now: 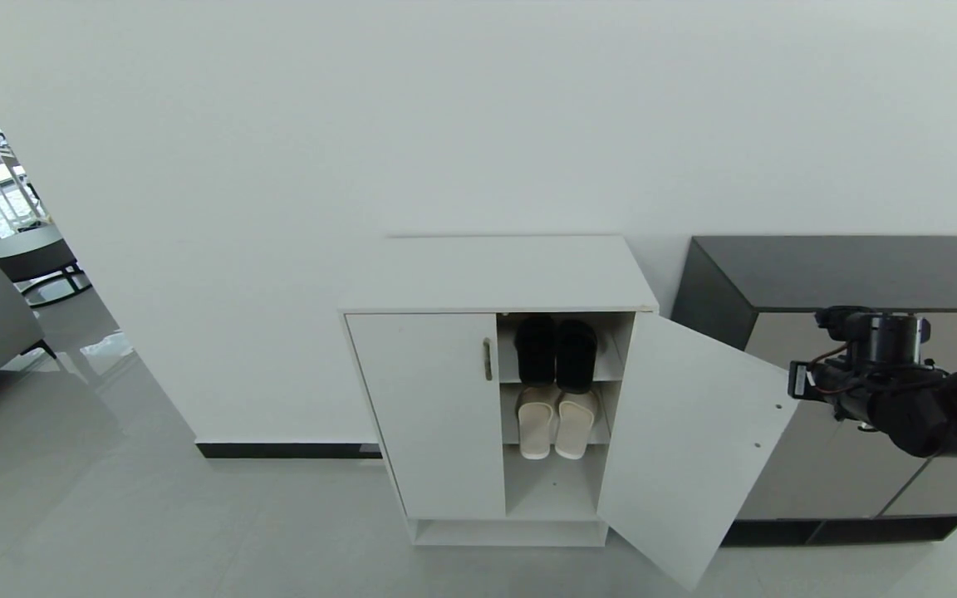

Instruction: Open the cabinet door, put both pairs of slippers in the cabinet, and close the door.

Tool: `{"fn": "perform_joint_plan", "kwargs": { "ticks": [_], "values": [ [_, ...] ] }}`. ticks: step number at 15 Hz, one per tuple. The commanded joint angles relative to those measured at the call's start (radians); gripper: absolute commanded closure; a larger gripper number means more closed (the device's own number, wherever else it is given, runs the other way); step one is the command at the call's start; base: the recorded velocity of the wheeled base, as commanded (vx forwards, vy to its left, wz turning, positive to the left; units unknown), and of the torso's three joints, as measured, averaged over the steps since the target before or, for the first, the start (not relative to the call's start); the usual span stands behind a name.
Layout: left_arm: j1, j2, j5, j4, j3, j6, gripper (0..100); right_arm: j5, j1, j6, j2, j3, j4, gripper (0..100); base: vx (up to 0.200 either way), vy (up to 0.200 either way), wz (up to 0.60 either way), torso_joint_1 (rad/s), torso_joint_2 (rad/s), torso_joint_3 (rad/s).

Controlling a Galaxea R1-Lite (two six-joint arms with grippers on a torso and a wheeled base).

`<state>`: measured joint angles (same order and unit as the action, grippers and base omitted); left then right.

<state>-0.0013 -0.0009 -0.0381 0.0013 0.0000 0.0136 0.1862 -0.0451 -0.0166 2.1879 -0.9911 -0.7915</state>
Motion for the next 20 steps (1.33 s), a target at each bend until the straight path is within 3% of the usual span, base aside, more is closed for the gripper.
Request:
{"fn": "perform_joint_plan", "kwargs": {
  "ticks": [1, 11, 20],
  "values": [
    [0.000, 0.001, 0.001, 0.000, 0.000, 0.000, 100, 0.003, 0.013, 0.000, 0.006, 0.006, 0.001, 100, 0.000, 0.000, 0.00, 0.000, 0.00, 0.000],
    [0.000, 0.001, 0.001, -0.001, 0.000, -0.004, 100, 0.001, 0.231, -0.009, -0.183, 0.186, -0.002, 100, 0.000, 0.000, 0.00, 0.000, 0.00, 0.000],
    [0.000, 0.001, 0.001, -0.001, 0.000, -0.004, 100, 0.004, 0.145, 0.027, -0.094, 0.169, -0.002, 100, 0.000, 0.000, 0.00, 0.000, 0.00, 0.000]
  ]
}}
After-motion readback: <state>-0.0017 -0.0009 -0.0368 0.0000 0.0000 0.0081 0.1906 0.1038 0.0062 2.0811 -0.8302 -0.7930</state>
